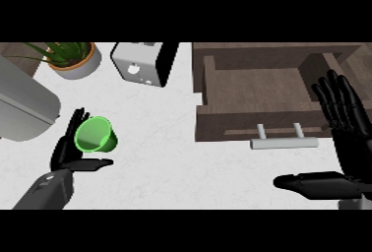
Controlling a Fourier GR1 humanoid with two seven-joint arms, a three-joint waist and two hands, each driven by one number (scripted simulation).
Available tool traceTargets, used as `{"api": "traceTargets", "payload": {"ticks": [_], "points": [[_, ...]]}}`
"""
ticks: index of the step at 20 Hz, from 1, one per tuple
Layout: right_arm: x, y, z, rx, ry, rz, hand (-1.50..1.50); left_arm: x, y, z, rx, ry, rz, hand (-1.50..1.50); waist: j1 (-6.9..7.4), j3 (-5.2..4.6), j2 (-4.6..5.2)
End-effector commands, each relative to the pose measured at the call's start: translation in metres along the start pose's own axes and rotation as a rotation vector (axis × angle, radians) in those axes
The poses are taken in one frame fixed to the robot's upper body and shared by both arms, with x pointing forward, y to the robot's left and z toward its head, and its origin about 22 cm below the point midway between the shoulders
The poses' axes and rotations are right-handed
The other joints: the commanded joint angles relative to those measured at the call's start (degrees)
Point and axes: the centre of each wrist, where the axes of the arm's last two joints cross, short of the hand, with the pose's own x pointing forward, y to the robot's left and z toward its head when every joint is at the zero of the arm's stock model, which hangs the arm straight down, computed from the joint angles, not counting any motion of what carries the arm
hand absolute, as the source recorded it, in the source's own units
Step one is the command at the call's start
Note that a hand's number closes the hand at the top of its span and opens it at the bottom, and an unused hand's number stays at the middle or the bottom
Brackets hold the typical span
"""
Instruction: Pick up the cup, place it into the drawer and close the drawer
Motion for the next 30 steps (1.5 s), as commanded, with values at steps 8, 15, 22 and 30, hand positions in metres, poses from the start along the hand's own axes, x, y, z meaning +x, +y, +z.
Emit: {"api": "traceTargets", "payload": {"ticks": [8,15,22,30], "points": [[-0.008,-0.007,-0.001,-0.008,-0.010,-0.006,-1.50,-0.005,-0.026,-0.011,-0.169,-0.102,0.271,1.50,-0.10,-0.02,0.06],[-0.010,-0.004,-0.008,-0.010,-0.005,0.001,-1.50,0.000,-0.040,-0.026,-0.172,-0.198,0.305,1.50,0.19,-0.02,0.14],[-0.003,-0.002,-0.005,-0.038,-0.008,0.006,-1.50,-0.011,-0.028,0.001,0.085,-0.320,0.198,1.50,0.80,0.05,-0.22],[-0.003,-0.016,0.009,-0.013,0.024,0.026,-1.50,0.015,-0.039,-0.036,0.010,-0.432,0.223,1.50,1.23,0.23,-0.84]]}}
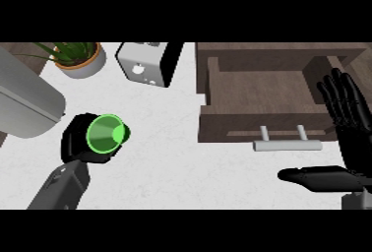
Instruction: Pick up the cup, place it into the drawer and close the drawer
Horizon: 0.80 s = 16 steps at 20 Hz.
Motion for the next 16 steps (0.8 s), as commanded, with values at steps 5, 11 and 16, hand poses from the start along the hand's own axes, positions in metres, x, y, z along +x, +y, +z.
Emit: {"api": "traceTargets", "payload": {"ticks": [5,11,16], "points": [[0.011,-0.020,0.014,-0.019,0.017,0.009,-1.50,0.031,-0.031,-0.062,-0.231,-0.130,0.082,1.50,1.05,0.20,-0.81],[0.002,-0.017,0.031,-0.031,0.021,0.019,-1.50,0.056,-0.108,-0.104,-0.301,-0.196,0.008,1.50,1.04,0.20,-0.80],[-0.013,-0.028,0.026,-0.038,0.027,0.000,-1.50,0.094,-0.174,-0.132,-0.341,-0.216,-0.009,1.50,1.08,0.20,-0.61]]}}
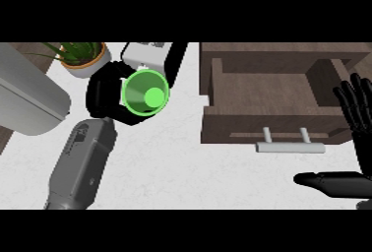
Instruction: Pick up the cup, place it into the drawer and close the drawer
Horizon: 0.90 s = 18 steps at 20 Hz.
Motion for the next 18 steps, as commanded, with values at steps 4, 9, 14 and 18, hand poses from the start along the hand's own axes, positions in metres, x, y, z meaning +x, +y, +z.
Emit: {"api": "traceTargets", "payload": {"ticks": [4,9,14,18], "points": [[0.005,-0.012,0.001,0.011,-0.012,-0.007,-1.50,0.039,-0.073,-0.070,-0.112,-0.001,-0.029,1.50,-0.78,-0.02,0.23],[-0.007,0.010,-0.011,0.000,-0.020,0.013,-1.50,0.068,-0.113,-0.117,-0.134,0.024,-0.073,1.50,-1.02,-0.02,0.51],[0.002,0.000,-0.005,0.010,-0.003,0.027,-1.50,0.059,-0.142,-0.128,-0.107,0.058,-0.126,1.50,-1.80,-0.04,0.56],[0.002,0.001,-0.006,0.030,-0.013,-0.007,-1.50,0.055,-0.160,-0.137,-0.105,0.151,-0.100,1.50,-2.25,-0.04,0.66]]}}
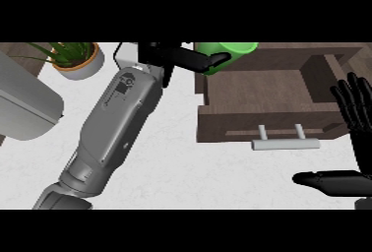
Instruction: Pick up the cup, place it into the drawer and close the drawer
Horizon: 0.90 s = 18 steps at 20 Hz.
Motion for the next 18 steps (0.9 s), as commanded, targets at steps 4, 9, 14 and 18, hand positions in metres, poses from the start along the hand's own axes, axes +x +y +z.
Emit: {"api": "traceTargets", "payload": {"ticks": [4,9,14,18], "points": [[-0.002,-0.003,0.001,0.032,-0.008,-0.015,-1.50,-0.001,-0.030,-0.022,0.026,0.110,-0.010,1.50,-1.54,0.01,0.34],[-0.009,-0.003,-0.014,0.007,-0.017,0.021,-1.50,-0.016,-0.035,-0.017,0.009,0.141,-0.034,1.50,-0.92,0.01,0.36],[-0.009,-0.007,-0.009,0.024,-0.013,-0.023,-1.50,-0.020,-0.046,-0.016,0.004,0.176,-0.078,1.50,-2.34,0.04,0.53],[-0.011,-0.019,-0.011,0.022,-0.031,-0.026,-1.50,-0.038,-0.045,0.000,0.002,0.213,-0.138,1.50,-2.16,0.05,0.51]]}}
